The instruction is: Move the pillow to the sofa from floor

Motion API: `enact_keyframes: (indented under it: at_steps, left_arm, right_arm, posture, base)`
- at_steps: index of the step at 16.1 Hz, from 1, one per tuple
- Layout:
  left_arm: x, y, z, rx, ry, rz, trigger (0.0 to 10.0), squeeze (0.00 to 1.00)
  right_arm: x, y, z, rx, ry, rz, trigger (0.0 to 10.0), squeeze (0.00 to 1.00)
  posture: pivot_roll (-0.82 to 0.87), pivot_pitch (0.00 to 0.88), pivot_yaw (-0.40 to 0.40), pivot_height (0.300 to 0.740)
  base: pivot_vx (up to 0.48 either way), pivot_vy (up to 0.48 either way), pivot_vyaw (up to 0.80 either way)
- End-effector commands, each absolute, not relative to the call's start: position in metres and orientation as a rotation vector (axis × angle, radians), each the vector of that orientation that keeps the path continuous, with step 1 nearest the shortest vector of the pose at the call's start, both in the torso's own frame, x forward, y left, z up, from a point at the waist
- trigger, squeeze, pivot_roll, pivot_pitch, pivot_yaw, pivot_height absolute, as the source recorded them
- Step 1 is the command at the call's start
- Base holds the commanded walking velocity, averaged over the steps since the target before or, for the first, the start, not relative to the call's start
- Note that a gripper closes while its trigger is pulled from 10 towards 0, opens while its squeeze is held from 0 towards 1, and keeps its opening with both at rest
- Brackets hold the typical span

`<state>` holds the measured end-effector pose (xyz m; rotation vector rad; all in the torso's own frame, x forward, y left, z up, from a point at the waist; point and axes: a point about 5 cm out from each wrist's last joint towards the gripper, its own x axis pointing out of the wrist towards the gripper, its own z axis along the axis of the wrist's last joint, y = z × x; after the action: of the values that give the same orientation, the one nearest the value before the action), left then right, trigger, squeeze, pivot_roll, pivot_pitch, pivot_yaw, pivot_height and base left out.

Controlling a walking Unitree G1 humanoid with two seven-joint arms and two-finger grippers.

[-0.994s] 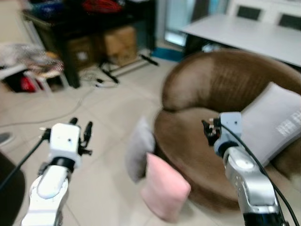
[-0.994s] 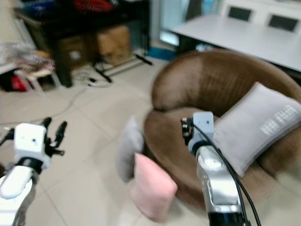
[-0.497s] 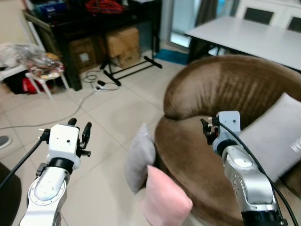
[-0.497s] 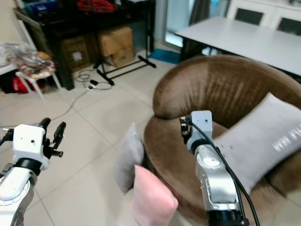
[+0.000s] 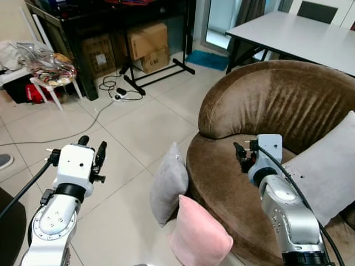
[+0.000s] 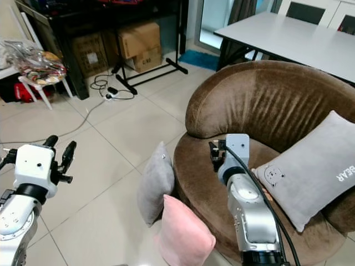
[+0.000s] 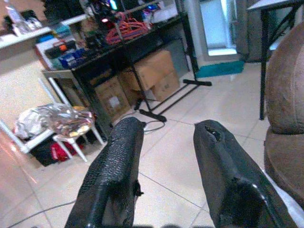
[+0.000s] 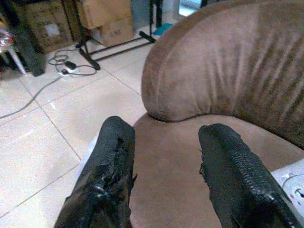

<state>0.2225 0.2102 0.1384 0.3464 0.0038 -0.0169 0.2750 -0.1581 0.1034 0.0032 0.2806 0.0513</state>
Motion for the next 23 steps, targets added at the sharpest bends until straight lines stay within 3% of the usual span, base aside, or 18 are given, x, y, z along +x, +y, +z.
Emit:
enact_keyframes:
  at_steps: [1,11,14,22,23]
  left_arm:
    - [0.222,0.214,0.136,0.361,0.011,0.000,10.0,0.00]
    - [0.221,0.216,0.133,0.348,0.001,0.031,10.0,0.00]
    - [0.221,0.215,0.133,0.348,0.000,0.032,10.0,0.00]
    - [0.221,0.214,0.130,0.320,0.011,0.030,10.0,0.00]
    - [0.221,0.212,0.130,0.274,0.021,0.015,10.0,0.00]
  right_arm:
    - [0.275,-0.158,0.106,0.010,0.255,0.058,10.0,0.00]
    - [0.275,-0.160,0.107,-0.015,0.232,0.053,10.0,0.00]
    - [0.277,-0.160,0.115,-0.159,0.142,0.047,10.0,0.00]
    - [0.277,-0.146,0.121,-0.094,0.052,0.130,10.0,0.00]
    - [0.275,-0.145,0.117,-0.023,0.085,0.146,10.0,0.64]
  posture:
    - [0.02,0.000,0.010,0.670]
    - [0.02,0.000,0.000,0.565]
    - [0.02,0.000,-0.001,0.565]
    - [0.02,0.000,-0.002,0.565]
    - [0.02,0.000,-0.003,0.565]
  base:
    - [0.000,0.000,0.00]
    - [0.000,0.000,0.00]
    - [0.000,0.000,0.00]
    - [0.000,0.000,0.00]
    - [0.000,0.000,0.00]
